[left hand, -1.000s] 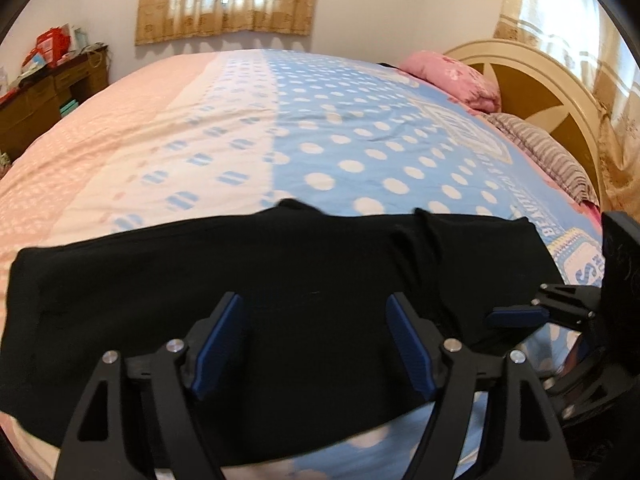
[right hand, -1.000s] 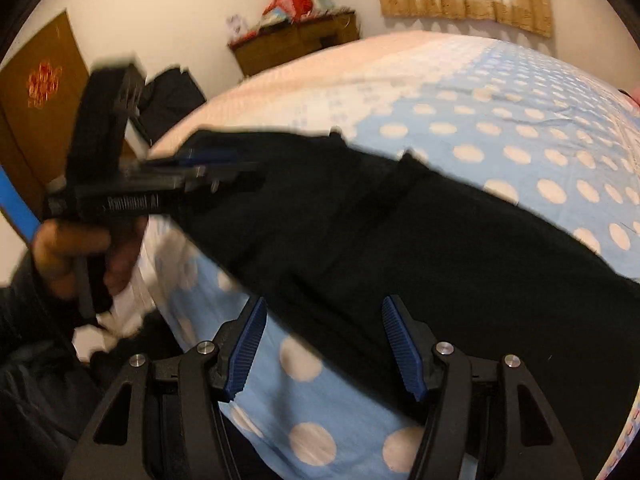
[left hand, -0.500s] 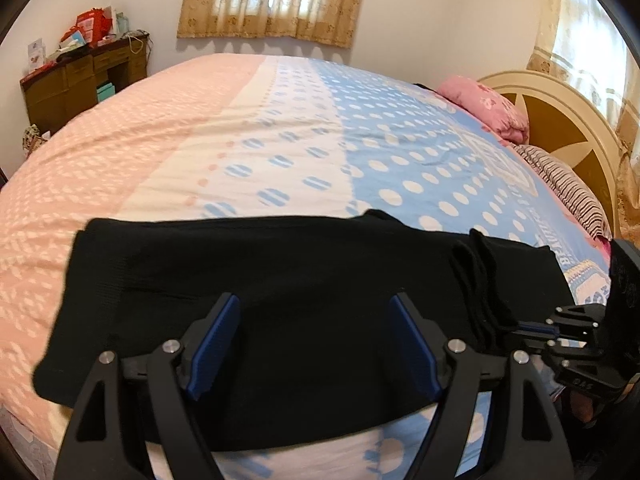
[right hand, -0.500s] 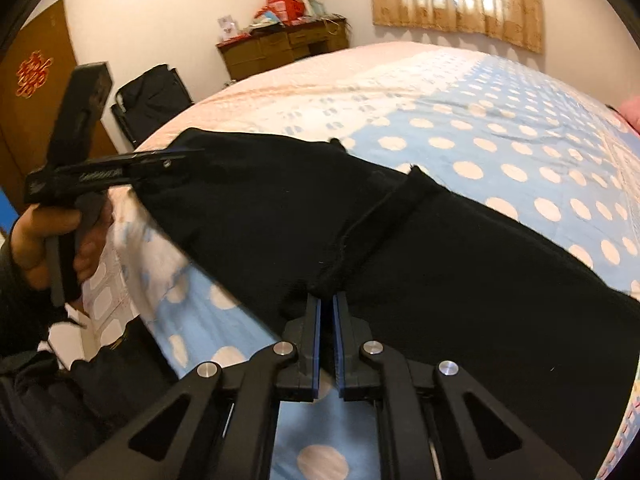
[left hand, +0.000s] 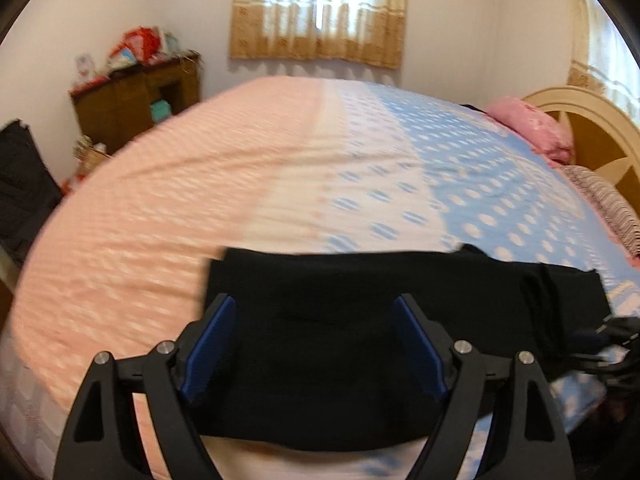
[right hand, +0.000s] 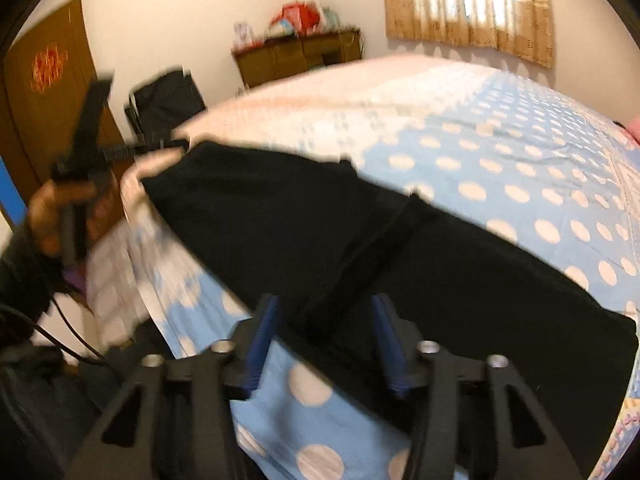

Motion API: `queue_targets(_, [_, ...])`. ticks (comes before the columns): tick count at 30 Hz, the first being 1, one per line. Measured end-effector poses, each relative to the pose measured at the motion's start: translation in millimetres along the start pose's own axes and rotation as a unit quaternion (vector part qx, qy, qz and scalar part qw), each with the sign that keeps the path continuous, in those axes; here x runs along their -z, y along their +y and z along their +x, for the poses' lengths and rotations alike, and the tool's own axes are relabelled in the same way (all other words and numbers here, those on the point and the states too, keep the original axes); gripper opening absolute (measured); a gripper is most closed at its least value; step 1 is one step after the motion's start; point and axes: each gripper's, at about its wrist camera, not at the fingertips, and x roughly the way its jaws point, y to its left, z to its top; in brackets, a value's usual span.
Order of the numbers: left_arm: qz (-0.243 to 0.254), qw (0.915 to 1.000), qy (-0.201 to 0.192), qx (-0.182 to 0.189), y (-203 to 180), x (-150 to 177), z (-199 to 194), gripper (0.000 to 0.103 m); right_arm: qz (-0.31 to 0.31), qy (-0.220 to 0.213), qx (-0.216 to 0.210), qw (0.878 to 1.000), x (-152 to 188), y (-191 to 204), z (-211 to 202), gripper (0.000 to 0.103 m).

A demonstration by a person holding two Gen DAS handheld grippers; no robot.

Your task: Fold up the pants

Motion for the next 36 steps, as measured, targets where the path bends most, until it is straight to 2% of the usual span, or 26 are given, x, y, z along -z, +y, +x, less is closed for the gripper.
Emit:
queue_targets(4, [-0.018, 0.9992, -0.005, -0.035, 28.4, 0.9, 4.8, 0.089, 0.046, -0.022, -0.007, 0.999, -10.1, -17.4, 0.8, 0.053])
queue_targets(6, [-0.034, 0.9984, 0.004, -0.045, 43.9, 5.1, 13.3, 0.089, 0.068, 0.0, -0.002, 0.998, -7.2, -26.3, 15.1, 0.053])
queue_targets(8, [-0.045, 0.9977, 0.014, -0.048, 53.6, 9.7, 20.7, 0.088, 0.062, 0.045, 0.018, 0.997, -0.5, -23.9, 42.0, 0.053])
queue_targets(10, [-0.051, 0.9977, 0.025, -0.036, 57.5, 14.1, 29.7, 0.085, 0.038, 0.025, 0.03, 0.999, 0.7, -15.5, 38.4, 0.053])
queue_targets(13, [-0.062, 0.9976, 0.03, -0.002, 57.3, 18.7, 35.1, 0.077, 0.029, 0.022, 0.033, 0.999, -2.4, -8.4, 31.6, 0.053])
queue_targets(16, [-0.059, 0.9979, 0.025, 0.009, 52.6, 17.9, 36.3, 0.071, 0.037, -0.017, 0.032, 0.999, -7.0, -9.4, 14.8, 0.053])
queue_targets(21, [-0.042, 0.9986, 0.024, 0.021, 48.1, 13.4, 48.5, 0.07, 0.075, -0.061, 0.026, 0.995, -10.7, -20.6, -5.9, 0.053])
queue_targets(22, [-0.046, 0.9984, 0.026, 0.022, 47.0, 11.7, 49.1, 0.067, 0.081, -0.065, 0.027, 0.994, -10.9, -22.4, -7.6, 0.053])
queue_targets(24, [-0.045, 0.9976, 0.035, 0.038, 44.6, 11.2, 44.8, 0.05, 0.095, -0.074, 0.034, 0.992, -9.3, -27.1, -12.3, 0.054])
queue_targets(25, [-0.044, 0.9975, 0.04, 0.04, 41.2, 11.5, 42.4, 0.045, 0.105, -0.077, 0.032, 0.991, -8.6, -30.1, -12.9, 0.054])
queue_targets(27, [-0.032, 0.9979, 0.048, 0.029, 34.7, 13.2, 42.3, 0.045, 0.118, -0.076, 0.027, 0.99, -8.2, -36.1, -12.7, 0.054])
queue_targets(28, [-0.029, 0.9982, 0.047, 0.024, 34.6, 13.7, 43.2, 0.049, 0.123, -0.075, 0.027, 0.989, -7.7, -38.6, -12.4, 0.054])
queue_targets(32, [-0.046, 0.9977, 0.043, 0.024, 40.7, 12.5, 49.1, 0.055, 0.141, -0.073, 0.034, 0.987, -5.8, -46.5, -13.0, 0.054])
queue_targets(33, [-0.036, 0.9981, 0.046, 0.021, 36.9, 12.0, 49.4, 0.053, 0.144, -0.076, 0.035, 0.986, -4.7, -47.6, -15.0, 0.055])
queue_targets(35, [-0.012, 0.9984, 0.05, 0.022, 30.7, 11.4, 45.9, 0.038, 0.149, -0.084, 0.038, 0.985, -4.8, -49.9, -20.5, 0.055])
queue_targets(36, [-0.013, 0.9976, 0.055, 0.041, 30.1, 10.8, 43.4, 0.021, 0.15, -0.086, 0.041, 0.984, -5.2, -50.7, -22.8, 0.055])
